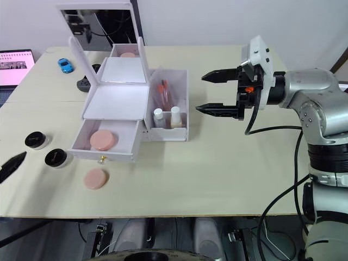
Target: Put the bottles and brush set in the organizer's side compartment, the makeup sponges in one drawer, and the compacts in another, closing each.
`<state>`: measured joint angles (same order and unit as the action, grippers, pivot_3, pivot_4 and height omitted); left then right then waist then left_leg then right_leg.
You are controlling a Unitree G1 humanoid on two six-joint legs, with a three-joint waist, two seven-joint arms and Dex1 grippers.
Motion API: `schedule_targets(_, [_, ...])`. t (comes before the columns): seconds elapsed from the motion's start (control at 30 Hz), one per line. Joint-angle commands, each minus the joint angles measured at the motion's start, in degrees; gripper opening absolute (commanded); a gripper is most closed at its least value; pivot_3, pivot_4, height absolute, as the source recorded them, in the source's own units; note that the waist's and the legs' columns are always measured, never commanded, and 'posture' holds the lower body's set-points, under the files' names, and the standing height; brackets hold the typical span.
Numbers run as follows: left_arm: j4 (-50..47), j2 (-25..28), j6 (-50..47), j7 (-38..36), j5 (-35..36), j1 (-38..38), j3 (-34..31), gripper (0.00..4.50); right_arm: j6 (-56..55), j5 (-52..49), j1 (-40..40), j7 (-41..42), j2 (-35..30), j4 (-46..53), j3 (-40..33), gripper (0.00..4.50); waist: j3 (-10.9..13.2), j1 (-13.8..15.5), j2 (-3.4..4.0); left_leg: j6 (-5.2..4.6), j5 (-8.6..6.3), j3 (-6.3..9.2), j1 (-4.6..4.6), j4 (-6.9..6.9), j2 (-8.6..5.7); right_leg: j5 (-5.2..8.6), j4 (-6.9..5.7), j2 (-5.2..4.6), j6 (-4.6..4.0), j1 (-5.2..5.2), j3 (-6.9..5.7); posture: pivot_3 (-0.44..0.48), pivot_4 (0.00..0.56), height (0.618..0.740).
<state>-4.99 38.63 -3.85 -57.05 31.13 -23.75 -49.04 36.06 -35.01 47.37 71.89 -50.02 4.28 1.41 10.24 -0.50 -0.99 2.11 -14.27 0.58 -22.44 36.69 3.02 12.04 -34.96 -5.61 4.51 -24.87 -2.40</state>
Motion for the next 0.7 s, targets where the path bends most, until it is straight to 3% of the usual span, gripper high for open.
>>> schedule_targets(0.03, [-9.41,-4.70,1.65,1.66,0.15,-4.92,1.55,4.43,3.28,-0.46,2.99,1.60,-0.38,0.44,0.96,4.50,0.00,-0.14,0.00,0.09,-0.05,-0.10,-0.03,0.02,-0.02,0.00,0.03,-0.06,0.00,0.14,0.03,0.000,0.150,0.726])
schedule_targets(0.23, [-18.59,-10.76,-0.96,6.19,-3.12,-11.08,10.65,4.43,7.30,0.06,4.03,-0.42,-0.92,3.10,1.38,4.50,0.00,-0.22,-0.01,0.25,-0.15,-0.18,-0.07,0.27,-0.01,0.01,0.06,-0.06,0.01,0.19,0.07,0.000,0.150,0.726])
schedule_targets(0.7, [-22.13,-12.29,-8.80,13.86,-6.11,-11.86,23.80,4.43,10.78,-0.04,2.09,-4.07,-2.14,8.08,-1.45,4.50,0.00,-0.26,-0.04,0.22,-0.20,-0.17,-0.07,0.28,0.02,0.02,0.01,0.02,0.04,0.04,0.07,0.000,0.150,0.726])
